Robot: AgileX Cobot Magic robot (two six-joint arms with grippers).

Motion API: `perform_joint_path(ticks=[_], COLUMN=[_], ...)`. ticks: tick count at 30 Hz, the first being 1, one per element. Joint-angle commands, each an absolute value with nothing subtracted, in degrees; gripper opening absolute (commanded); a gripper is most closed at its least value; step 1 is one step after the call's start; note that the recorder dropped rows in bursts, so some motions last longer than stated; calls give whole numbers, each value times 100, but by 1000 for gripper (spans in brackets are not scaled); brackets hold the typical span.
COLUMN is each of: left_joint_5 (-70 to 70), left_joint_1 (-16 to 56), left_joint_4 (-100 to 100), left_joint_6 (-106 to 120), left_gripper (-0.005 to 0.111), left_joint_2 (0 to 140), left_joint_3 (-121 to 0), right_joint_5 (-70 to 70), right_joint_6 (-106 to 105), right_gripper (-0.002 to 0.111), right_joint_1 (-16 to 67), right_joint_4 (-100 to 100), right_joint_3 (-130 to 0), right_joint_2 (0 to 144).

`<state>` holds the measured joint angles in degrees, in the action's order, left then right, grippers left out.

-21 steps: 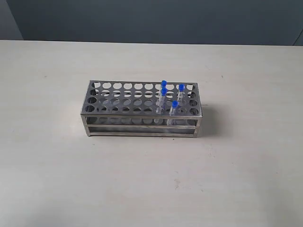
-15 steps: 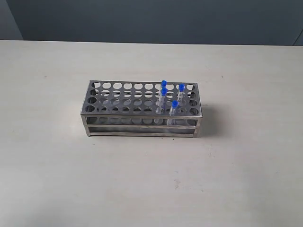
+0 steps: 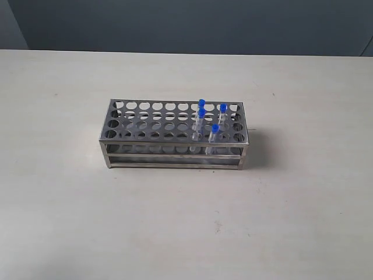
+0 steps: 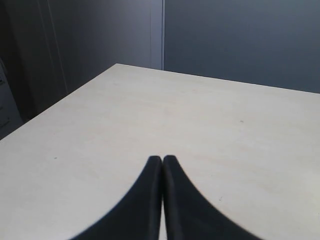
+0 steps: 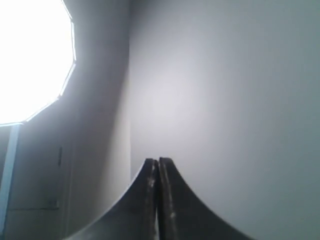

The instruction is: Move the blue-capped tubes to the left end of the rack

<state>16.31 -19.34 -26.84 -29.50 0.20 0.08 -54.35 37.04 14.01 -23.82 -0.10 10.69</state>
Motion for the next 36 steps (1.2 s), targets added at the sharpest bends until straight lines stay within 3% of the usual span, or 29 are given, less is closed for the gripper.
perform_joint_path(ticks=[1,9,13,20,25,29,36], left_joint_5=[1668,1668,1668,1668,1668,1668,1668], left_joint_1=[-1941,-1941,-1941,-1941,-1941,-1941,-1941], left_joint_4=[-2684,-2684,-2684,-2684,-2684,-2684,-2684], left_joint_6=[-2959,-2959,-2959,-2959,-2959,-2959,-2959], left_gripper=[1,1,1,1,1,1,1], left_joint_2=[0,0,0,0,0,0,0], left_joint_3=[0,0,0,0,0,0,0], right_joint_5=[-6118,-6073,-4746,-1869,-758,-1029,-3158], right_joint_6=[3807,4594,4620,288,-188,-188,931], right_gripper=[0,0,0,0,0,0,0], right_joint_1=[1377,1377,1377,1377,1377,1377,1842], right_joint_4=[-2389,-2189,-1135,-554,-817,-1077,-1701], right_joint_3=[0,0,-247,-3059,-5214,-5356,-3335], right_joint_2=[1056,1056,1067,2501,4722,5834,7027])
